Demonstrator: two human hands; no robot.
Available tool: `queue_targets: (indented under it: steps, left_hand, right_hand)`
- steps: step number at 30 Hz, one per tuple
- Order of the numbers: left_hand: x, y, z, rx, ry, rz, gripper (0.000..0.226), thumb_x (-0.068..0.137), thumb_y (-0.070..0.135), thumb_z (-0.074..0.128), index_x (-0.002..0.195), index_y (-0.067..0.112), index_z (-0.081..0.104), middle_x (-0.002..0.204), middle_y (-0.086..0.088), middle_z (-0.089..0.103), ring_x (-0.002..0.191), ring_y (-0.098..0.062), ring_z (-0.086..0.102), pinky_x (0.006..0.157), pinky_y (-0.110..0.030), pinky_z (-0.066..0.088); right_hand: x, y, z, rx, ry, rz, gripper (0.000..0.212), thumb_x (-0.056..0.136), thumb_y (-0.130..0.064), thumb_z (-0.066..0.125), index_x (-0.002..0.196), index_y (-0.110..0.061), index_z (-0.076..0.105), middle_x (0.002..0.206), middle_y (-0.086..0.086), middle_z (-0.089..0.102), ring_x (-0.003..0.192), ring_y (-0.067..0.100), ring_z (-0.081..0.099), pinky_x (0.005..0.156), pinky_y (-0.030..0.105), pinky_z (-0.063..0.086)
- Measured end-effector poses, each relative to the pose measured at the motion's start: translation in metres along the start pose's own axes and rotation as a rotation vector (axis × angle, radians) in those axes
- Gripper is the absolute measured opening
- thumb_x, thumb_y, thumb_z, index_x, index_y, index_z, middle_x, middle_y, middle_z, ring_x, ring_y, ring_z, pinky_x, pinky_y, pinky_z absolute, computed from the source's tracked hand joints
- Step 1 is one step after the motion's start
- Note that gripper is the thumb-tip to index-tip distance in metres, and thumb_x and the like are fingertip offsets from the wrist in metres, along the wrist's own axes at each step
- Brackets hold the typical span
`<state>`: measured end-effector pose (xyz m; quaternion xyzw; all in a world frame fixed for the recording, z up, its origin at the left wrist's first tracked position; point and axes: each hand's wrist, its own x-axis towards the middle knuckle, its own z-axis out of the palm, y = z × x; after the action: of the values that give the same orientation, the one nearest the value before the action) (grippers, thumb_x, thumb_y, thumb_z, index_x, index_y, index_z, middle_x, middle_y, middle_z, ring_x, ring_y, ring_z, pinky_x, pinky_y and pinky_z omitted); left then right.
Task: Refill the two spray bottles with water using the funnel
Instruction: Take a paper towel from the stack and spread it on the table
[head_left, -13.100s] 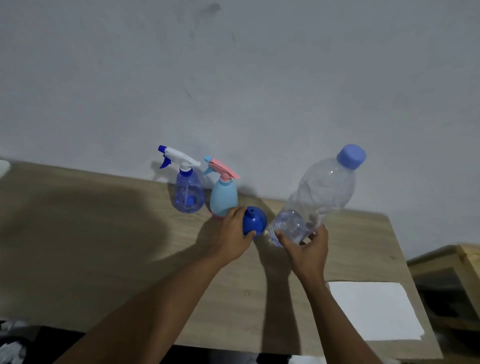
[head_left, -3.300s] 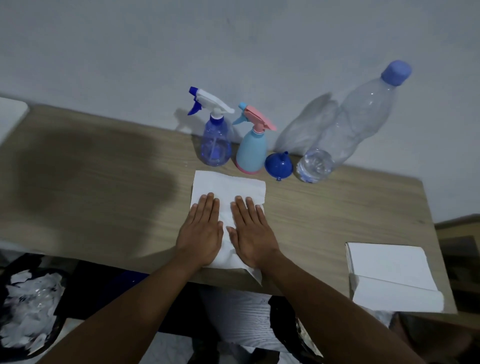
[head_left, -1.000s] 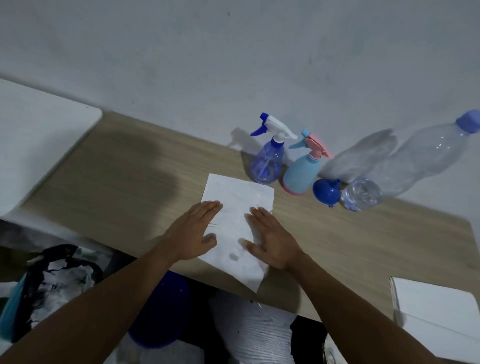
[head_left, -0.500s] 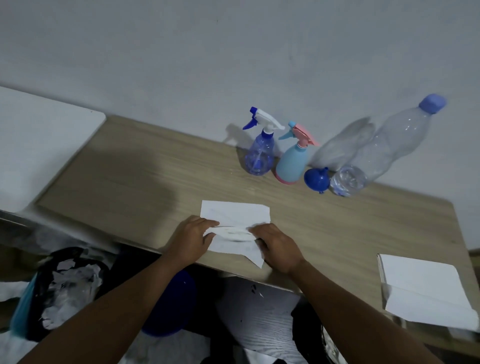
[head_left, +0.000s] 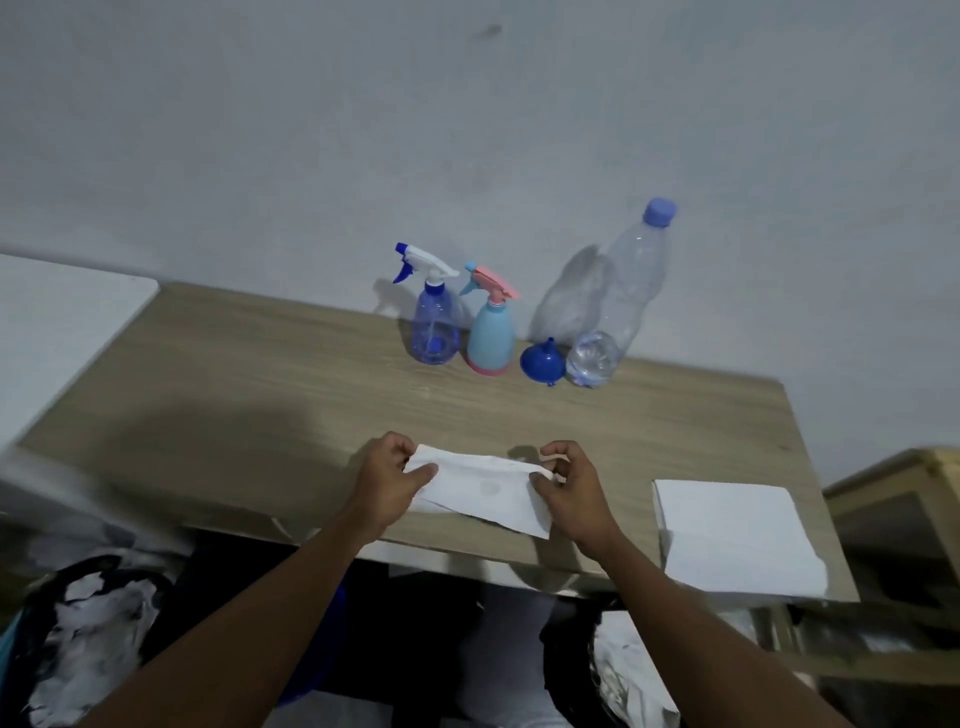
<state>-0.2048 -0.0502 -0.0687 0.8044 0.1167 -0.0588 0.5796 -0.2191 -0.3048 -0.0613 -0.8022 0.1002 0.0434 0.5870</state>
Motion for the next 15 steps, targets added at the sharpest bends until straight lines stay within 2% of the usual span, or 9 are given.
queue_targets:
  steps: [3,5,6,8,9,10,12,14,15]
  left_hand:
    - [-0.022,0.012,0.034,0.02,0.023,0.041,0.035,0.076,0.006,0.082,0.07,0.013,0.049,0.056,0.004,0.041,0.051,-0.011,0.032,0.053,-0.027,0.032]
    - [-0.044,0.02,0.058,0.03,0.036,0.017,0.029,0.077,0.006,0.081,0.067,0.012,0.055,0.053,0.01,0.048,0.044,-0.007,0.037,0.05,-0.024,0.035]
    - [-0.056,0.021,0.069,0.021,0.04,-0.009,0.023,0.078,0.005,0.08,0.068,0.012,0.06,0.059,0.009,0.057,0.048,-0.005,0.047,0.053,-0.022,0.039]
    - [-0.081,0.014,0.094,-0.057,0.042,-0.079,0.013,0.08,0.0,0.076,0.076,0.01,0.069,0.081,0.005,0.07,0.073,-0.005,0.064,0.068,-0.021,0.048]
    - [-0.095,0.007,0.105,-0.086,0.03,-0.113,0.011,0.082,-0.002,0.074,0.083,0.009,0.072,0.093,0.004,0.071,0.087,-0.004,0.065,0.077,-0.021,0.048]
    - [-0.109,-0.001,0.117,-0.086,0.009,-0.138,0.012,0.084,-0.004,0.071,0.09,0.007,0.072,0.101,0.002,0.07,0.095,-0.004,0.064,0.082,-0.02,0.047]
    - [-0.135,-0.018,0.141,-0.022,-0.044,-0.178,0.017,0.086,-0.005,0.067,0.096,0.007,0.072,0.105,0.001,0.068,0.097,-0.005,0.061,0.082,-0.019,0.046]
    - [-0.157,-0.033,0.167,0.048,-0.09,-0.204,0.021,0.083,-0.005,0.07,0.089,0.015,0.073,0.098,-0.001,0.069,0.089,-0.008,0.063,0.073,-0.014,0.047]
    - [-0.166,-0.039,0.18,0.088,-0.11,-0.22,0.023,0.081,-0.005,0.073,0.083,0.019,0.073,0.092,0.0,0.071,0.086,-0.01,0.065,0.07,-0.013,0.048]
  right_hand:
    - [-0.016,0.013,-0.04,0.033,0.04,0.02,0.013,0.087,0.007,0.065,0.094,0.0,0.057,0.081,-0.003,0.061,0.061,-0.008,0.055,0.059,0.011,0.042]
    - [-0.029,0.026,-0.064,0.055,0.033,0.031,0.009,0.087,0.004,0.068,0.086,-0.003,0.063,0.076,-0.01,0.062,0.056,-0.006,0.053,0.055,0.01,0.04]
    - [-0.038,0.034,-0.075,0.06,0.013,0.042,0.008,0.088,0.003,0.069,0.086,-0.005,0.066,0.07,-0.015,0.061,0.05,-0.004,0.05,0.053,0.012,0.038]
    - [-0.06,0.055,-0.096,0.055,-0.052,0.08,0.01,0.087,0.001,0.068,0.091,-0.008,0.069,0.052,-0.018,0.052,0.043,0.001,0.037,0.049,0.016,0.034]
    - [-0.073,0.069,-0.106,0.049,-0.09,0.108,0.014,0.086,0.0,0.069,0.093,-0.011,0.071,0.048,-0.017,0.048,0.043,0.006,0.034,0.048,0.019,0.033]
    - [-0.085,0.085,-0.114,0.043,-0.124,0.138,0.018,0.084,0.0,0.07,0.094,-0.015,0.072,0.05,-0.013,0.047,0.046,0.011,0.034,0.05,0.022,0.033]
    - [-0.112,0.118,-0.13,0.035,-0.175,0.201,0.022,0.081,-0.001,0.071,0.091,-0.021,0.074,0.057,0.007,0.053,0.053,0.017,0.04,0.055,0.027,0.036]
    - [-0.134,0.146,-0.147,0.021,-0.166,0.282,0.023,0.082,0.002,0.071,0.082,-0.02,0.074,0.07,0.025,0.066,0.058,0.02,0.052,0.055,0.027,0.044]
    - [-0.143,0.159,-0.155,0.02,-0.133,0.33,0.024,0.083,0.007,0.07,0.078,-0.017,0.074,0.077,0.026,0.07,0.064,0.023,0.058,0.056,0.024,0.048]
